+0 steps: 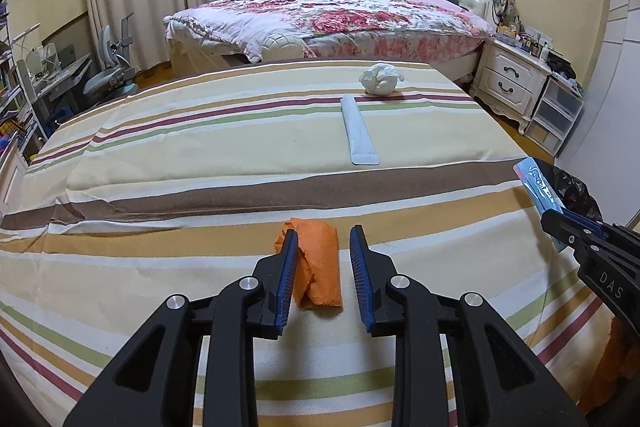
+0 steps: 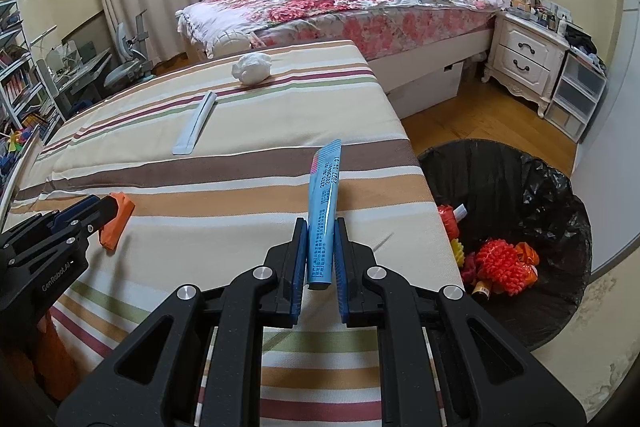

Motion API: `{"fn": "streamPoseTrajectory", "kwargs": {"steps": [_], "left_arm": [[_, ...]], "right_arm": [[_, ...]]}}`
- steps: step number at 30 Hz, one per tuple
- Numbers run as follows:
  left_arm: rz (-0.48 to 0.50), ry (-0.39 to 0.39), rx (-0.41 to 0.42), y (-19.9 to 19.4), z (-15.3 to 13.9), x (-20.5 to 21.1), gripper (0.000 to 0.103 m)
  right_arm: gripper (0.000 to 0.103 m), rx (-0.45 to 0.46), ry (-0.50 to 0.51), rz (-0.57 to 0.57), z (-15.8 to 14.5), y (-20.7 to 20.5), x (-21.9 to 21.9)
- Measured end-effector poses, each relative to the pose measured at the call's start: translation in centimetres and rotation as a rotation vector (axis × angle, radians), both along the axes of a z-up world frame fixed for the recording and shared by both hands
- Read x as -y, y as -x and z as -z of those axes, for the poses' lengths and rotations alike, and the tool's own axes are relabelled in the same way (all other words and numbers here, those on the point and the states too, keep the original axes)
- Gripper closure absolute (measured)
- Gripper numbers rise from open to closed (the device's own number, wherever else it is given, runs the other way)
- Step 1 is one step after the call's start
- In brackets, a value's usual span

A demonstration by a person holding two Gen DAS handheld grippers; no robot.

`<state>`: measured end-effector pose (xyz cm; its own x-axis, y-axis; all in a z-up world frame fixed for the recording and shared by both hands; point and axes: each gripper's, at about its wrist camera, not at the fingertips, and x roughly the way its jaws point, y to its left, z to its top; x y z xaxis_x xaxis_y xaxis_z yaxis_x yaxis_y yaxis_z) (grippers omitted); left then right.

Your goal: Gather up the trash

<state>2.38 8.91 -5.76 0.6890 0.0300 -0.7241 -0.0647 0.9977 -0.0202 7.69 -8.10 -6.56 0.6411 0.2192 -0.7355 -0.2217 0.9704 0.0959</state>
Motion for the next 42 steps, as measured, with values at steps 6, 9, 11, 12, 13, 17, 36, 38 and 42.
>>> {"fn": "streamPoseTrajectory", "kwargs": {"steps": [6,9,11,12,13,17,36,38,42], "left_arm": [[-0.009,0.002,-0.013,-0.1,0.4,-0.3,0.06],[-0.007,-0.002,-0.031,-0.4,0.7,-0.2,0.058],[-0.011,-0.005,-0.043,-0.4,0.8,-0.3,0.058],[-0.011,-0.003,-0.047,-0.4,0.9,-0.3,0.058],[-0.01,-0.001,-0.05,-0.4,1.0,-0.3,0.058],[0.0,-0.002,-0.065,-0.5,1.2,-0.3,0.059],[0.028,-0.009,-0.016,0.0,0.0,0.6,0.07],[0.033,-0.007,-0.004,0.0,-0.5,0.9,0.07],[0.048,-0.012,0.019,-0.2,-1.3,1.7,0.07]], "right_arm": [[0.09,-0.01,-0.007,-0.012,0.4,0.0,-0.3],[0.09,-0.015,-0.008,-0.016,0.6,-0.1,-0.4],[0.09,-0.017,-0.008,-0.017,0.6,0.0,-0.5],[0.09,-0.017,-0.008,-0.019,0.7,0.0,-0.5],[0.09,-0.018,-0.007,-0.02,0.7,0.0,-0.5],[0.09,-0.019,-0.004,-0.026,0.6,0.0,-0.8],[0.09,-0.003,0.002,-0.032,-0.1,0.3,-1.1],[0.09,0.003,0.003,-0.029,-0.3,0.3,-1.0],[0.09,0.015,0.007,-0.018,-0.8,0.3,-0.5]]}}
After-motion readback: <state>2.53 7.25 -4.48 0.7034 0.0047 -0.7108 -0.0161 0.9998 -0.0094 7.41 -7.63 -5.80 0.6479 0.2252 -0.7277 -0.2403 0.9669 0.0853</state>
